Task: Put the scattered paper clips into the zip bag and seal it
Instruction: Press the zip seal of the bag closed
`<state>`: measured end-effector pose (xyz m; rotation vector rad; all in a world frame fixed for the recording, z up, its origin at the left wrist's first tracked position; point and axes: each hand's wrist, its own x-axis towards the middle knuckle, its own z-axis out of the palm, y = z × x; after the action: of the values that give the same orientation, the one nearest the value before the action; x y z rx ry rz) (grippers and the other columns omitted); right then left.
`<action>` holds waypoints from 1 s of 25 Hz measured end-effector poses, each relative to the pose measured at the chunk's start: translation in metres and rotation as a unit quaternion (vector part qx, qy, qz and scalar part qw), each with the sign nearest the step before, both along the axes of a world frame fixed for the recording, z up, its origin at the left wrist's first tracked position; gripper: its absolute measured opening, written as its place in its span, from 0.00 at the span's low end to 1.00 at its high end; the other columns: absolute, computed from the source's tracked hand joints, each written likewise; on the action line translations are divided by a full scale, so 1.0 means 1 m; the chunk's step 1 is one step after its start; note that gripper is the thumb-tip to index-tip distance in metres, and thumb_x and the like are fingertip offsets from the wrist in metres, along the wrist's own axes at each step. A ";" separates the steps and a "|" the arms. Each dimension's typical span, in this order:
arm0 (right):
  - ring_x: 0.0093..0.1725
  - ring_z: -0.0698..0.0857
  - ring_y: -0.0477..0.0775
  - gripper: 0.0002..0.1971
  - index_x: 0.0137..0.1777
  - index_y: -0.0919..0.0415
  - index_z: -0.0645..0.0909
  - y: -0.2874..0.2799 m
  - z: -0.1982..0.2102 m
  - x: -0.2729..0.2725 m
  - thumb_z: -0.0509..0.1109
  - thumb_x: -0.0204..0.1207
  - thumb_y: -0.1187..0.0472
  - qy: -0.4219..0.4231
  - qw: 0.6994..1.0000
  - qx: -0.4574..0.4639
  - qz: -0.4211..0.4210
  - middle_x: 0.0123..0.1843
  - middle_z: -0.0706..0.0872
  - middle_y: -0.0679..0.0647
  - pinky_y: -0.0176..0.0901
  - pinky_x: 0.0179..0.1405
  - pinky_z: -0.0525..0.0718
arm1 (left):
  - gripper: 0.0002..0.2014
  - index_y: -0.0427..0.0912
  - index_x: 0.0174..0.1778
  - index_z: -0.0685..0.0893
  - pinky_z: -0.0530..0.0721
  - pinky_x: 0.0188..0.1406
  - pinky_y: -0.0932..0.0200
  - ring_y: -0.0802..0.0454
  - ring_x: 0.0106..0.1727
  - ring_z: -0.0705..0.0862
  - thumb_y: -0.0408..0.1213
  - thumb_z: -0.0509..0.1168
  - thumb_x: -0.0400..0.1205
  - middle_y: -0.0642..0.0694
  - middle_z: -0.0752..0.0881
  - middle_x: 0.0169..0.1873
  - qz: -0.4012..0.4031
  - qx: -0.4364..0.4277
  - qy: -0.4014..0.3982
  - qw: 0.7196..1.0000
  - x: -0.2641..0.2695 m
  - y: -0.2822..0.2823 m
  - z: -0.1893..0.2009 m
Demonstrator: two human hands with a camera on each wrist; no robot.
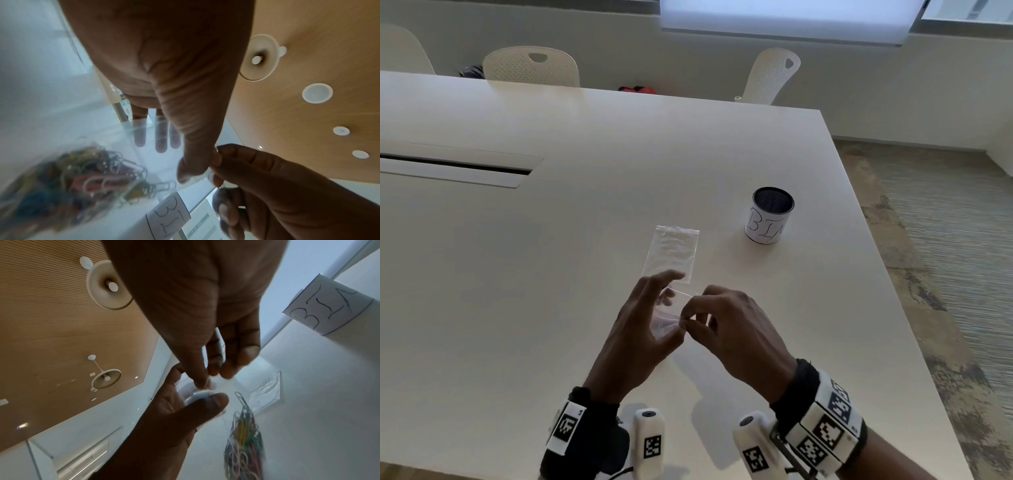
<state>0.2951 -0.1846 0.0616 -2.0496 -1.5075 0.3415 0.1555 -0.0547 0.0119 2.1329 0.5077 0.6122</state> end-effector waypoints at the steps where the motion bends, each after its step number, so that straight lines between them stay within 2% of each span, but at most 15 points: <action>1: 0.36 0.85 0.43 0.04 0.52 0.47 0.90 0.000 0.001 0.001 0.74 0.83 0.51 -0.006 1.000 0.000 0.001 0.47 0.89 0.44 0.36 0.37 0.78 | 0.34 0.60 0.77 0.74 0.79 0.58 0.77 0.60 0.65 0.83 0.38 0.80 0.78 0.59 0.79 0.62 -0.012 0.026 0.010 1.000 -0.003 0.002 0.003; 5: 0.36 0.90 0.50 0.03 0.50 0.50 0.88 -0.003 0.002 0.011 0.73 0.83 0.58 -0.022 0.999 0.025 0.020 0.43 0.92 0.49 0.49 0.38 0.87 | 0.21 0.59 0.64 0.80 0.79 0.62 0.70 0.65 0.65 0.81 0.52 0.78 0.78 0.64 0.78 0.63 -0.056 0.089 0.050 0.993 -0.016 0.019 0.018; 9: 0.39 0.90 0.54 0.06 0.50 0.55 0.89 -0.012 0.011 0.027 0.74 0.80 0.67 -0.006 0.997 0.048 0.054 0.41 0.91 0.51 0.56 0.39 0.88 | 0.17 0.59 0.58 0.83 0.80 0.63 0.67 0.68 0.68 0.80 0.63 0.71 0.80 0.66 0.79 0.65 -0.072 0.155 0.100 0.980 -0.019 0.039 0.037; 12: 0.41 0.90 0.50 0.06 0.51 0.57 0.89 -0.019 0.018 0.041 0.76 0.78 0.68 -0.018 0.997 0.053 0.061 0.43 0.91 0.49 0.51 0.43 0.88 | 0.10 0.58 0.55 0.85 0.86 0.62 0.58 0.66 0.64 0.82 0.57 0.67 0.84 0.66 0.82 0.61 -0.093 0.193 0.113 0.970 -0.013 0.046 0.046; 14: 0.44 0.88 0.44 0.04 0.51 0.56 0.88 -0.027 0.023 0.050 0.79 0.79 0.60 -0.011 0.998 0.047 0.051 0.45 0.90 0.46 0.46 0.46 0.87 | 0.05 0.54 0.50 0.86 0.88 0.56 0.54 0.63 0.58 0.86 0.50 0.71 0.84 0.63 0.86 0.56 -0.101 0.190 0.083 0.973 -0.006 0.041 0.051; 16: 0.45 0.87 0.40 0.07 0.51 0.54 0.87 -0.037 0.026 0.056 0.80 0.79 0.52 -0.015 0.998 0.042 0.037 0.45 0.89 0.42 0.41 0.47 0.87 | 0.05 0.51 0.46 0.87 0.88 0.51 0.56 0.60 0.52 0.89 0.46 0.75 0.83 0.60 0.89 0.51 -0.100 0.159 0.042 0.981 0.003 0.029 0.057; 19: 0.48 0.90 0.40 0.05 0.48 0.53 0.88 -0.055 0.030 0.062 0.79 0.79 0.55 0.008 0.998 0.055 0.011 0.45 0.92 0.41 0.41 0.51 0.89 | 0.06 0.46 0.43 0.87 0.89 0.51 0.55 0.56 0.48 0.92 0.39 0.78 0.81 0.56 0.92 0.43 -0.098 0.107 -0.002 0.989 0.015 0.006 0.063; 22: 0.48 0.94 0.45 0.03 0.46 0.57 0.89 -0.076 0.031 0.067 0.80 0.78 0.61 0.130 0.989 0.067 0.001 0.43 0.94 0.47 0.37 0.56 0.90 | 0.09 0.44 0.47 0.87 0.90 0.54 0.62 0.53 0.46 0.94 0.33 0.81 0.79 0.50 0.93 0.40 -0.099 -0.013 -0.019 0.995 0.021 -0.012 0.064; 24: 0.44 0.94 0.51 0.03 0.46 0.60 0.89 -0.087 0.024 0.072 0.81 0.77 0.65 0.197 0.977 0.076 -0.023 0.42 0.94 0.53 0.42 0.55 0.92 | 0.13 0.46 0.53 0.88 0.91 0.54 0.62 0.52 0.44 0.95 0.29 0.81 0.78 0.46 0.94 0.40 -0.096 -0.108 -0.012 0.989 0.027 -0.020 0.056; 25: 0.44 0.94 0.56 0.03 0.46 0.62 0.89 -0.089 0.018 0.075 0.81 0.77 0.66 0.237 0.968 0.077 -0.037 0.41 0.94 0.57 0.47 0.55 0.92 | 0.13 0.45 0.53 0.89 0.91 0.54 0.59 0.50 0.44 0.95 0.28 0.81 0.77 0.43 0.95 0.40 -0.088 -0.151 -0.003 0.985 0.032 -0.023 0.048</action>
<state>0.3700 -0.2737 0.0792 -1.7384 -1.1239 0.6147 0.1873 -0.0772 0.0600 1.8632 0.3774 0.4129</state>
